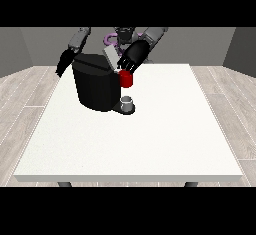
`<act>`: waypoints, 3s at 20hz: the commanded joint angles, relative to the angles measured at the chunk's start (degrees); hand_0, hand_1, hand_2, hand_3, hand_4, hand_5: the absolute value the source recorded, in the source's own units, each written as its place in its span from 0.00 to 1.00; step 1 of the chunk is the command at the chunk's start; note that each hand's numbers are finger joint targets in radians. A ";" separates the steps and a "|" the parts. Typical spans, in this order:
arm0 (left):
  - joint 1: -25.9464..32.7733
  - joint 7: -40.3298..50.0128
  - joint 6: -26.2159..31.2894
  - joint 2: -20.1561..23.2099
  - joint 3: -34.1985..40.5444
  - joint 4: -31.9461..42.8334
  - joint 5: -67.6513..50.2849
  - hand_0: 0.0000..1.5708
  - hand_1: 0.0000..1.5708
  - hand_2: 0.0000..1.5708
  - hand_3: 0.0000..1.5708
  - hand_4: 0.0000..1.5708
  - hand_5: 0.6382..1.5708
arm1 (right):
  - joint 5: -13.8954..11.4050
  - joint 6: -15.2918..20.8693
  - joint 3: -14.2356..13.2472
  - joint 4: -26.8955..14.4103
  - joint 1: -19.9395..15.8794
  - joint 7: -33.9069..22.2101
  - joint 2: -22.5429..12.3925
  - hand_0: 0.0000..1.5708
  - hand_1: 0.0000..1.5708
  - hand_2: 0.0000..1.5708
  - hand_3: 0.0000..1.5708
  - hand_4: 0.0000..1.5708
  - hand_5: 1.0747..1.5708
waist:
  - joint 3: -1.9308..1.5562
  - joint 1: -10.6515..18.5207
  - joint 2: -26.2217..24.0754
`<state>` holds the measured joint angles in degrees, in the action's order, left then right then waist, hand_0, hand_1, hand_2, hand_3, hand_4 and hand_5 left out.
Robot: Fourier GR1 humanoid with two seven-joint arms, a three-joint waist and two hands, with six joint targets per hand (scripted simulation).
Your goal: Insert the coffee pod into the coffee machine and close the lid
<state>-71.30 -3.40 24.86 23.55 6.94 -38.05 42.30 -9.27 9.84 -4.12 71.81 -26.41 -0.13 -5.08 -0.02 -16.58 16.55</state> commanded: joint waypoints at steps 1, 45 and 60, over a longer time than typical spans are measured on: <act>1.84 -0.26 -2.04 -2.55 -1.25 -0.21 0.95 0.76 0.76 0.80 0.76 0.27 1.00 | 0.65 0.39 -1.02 -0.98 0.35 0.47 0.02 0.00 0.00 0.00 0.00 0.00 1.00 | 0.00 0.87 -0.30; -5.01 -10.90 -10.25 6.98 0.23 2.28 6.35 0.81 0.81 0.79 0.62 0.00 1.00 | -2.19 1.90 2.16 1.57 -1.79 -0.74 1.19 0.00 0.00 0.00 0.00 0.09 1.00 | 0.01 -3.01 6.15; -4.44 -10.74 -12.94 7.40 -2.11 1.95 10.94 0.00 0.00 0.37 0.29 0.00 1.00 | -2.93 3.10 1.77 0.09 -1.93 -0.06 1.40 0.00 0.00 0.00 0.00 0.00 1.00 | -0.01 -2.58 5.75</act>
<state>-74.81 -16.45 12.04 31.94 5.01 -36.58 52.47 -12.02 12.34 -2.56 73.37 -29.17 -0.50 -4.66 -0.09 -19.40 23.59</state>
